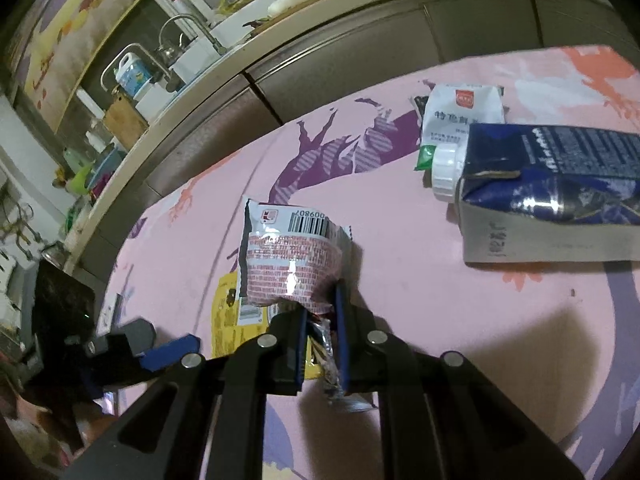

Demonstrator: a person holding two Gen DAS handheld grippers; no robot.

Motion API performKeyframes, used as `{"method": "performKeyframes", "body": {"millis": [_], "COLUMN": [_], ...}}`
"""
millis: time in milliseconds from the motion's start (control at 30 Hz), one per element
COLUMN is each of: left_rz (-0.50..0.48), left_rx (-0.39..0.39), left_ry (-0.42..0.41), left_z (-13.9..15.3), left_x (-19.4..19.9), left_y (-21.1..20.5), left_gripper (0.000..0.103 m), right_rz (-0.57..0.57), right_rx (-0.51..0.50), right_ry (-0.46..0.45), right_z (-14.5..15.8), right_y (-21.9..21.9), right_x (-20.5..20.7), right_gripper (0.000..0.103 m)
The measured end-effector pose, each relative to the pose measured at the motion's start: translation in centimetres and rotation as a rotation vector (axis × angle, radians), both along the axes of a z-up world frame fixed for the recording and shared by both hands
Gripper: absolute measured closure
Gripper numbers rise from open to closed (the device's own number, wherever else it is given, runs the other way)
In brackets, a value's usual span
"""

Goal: Collect trash
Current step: 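Grasp the red-and-white snack bag with the right tool while the left tool grasps the yellow wrapper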

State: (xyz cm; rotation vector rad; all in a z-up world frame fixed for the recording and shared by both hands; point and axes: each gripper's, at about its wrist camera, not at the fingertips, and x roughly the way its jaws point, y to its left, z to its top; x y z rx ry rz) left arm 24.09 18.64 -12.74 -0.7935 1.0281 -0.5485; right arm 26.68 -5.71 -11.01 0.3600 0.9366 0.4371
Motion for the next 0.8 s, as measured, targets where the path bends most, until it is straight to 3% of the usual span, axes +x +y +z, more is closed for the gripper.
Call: {"method": "performKeyframes", "body": {"millis": [200,433,667,700,800], "left_rz": [-0.026,-0.029,-0.049,-0.043,-0.010], "left_rx": [-0.003,-0.123,-0.048,-0.038,-0.026], "left_ry": [-0.002,0.006,0.000,0.001,0.033], "left_z": [0.0,-0.5,0.1,0.0,-0.9], "left_x": [1.1,1.7,2.5,2.5,2.4], "left_y": [-1.6,-1.6,-2.9,-2.9,-1.9], "left_gripper": [0.034,0.034,0.034,0.036,0.062], "right_rz": [0.012,0.027,0.109,0.108,0.106], "right_rx": [0.035,0.032,0.022,0.030,0.051], "right_ry": [0.054,0.059,0.058,0.060,0.071], "right_z": [0.0,0.1,0.0,0.0,-0.2], "right_y": [-0.2,0.2,2.6,2.4,2.0], "right_x": [1.0,1.2,-0.6,-0.9,-1.2], "right_gripper": [0.094,0.094,0.094,0.095,0.095]}}
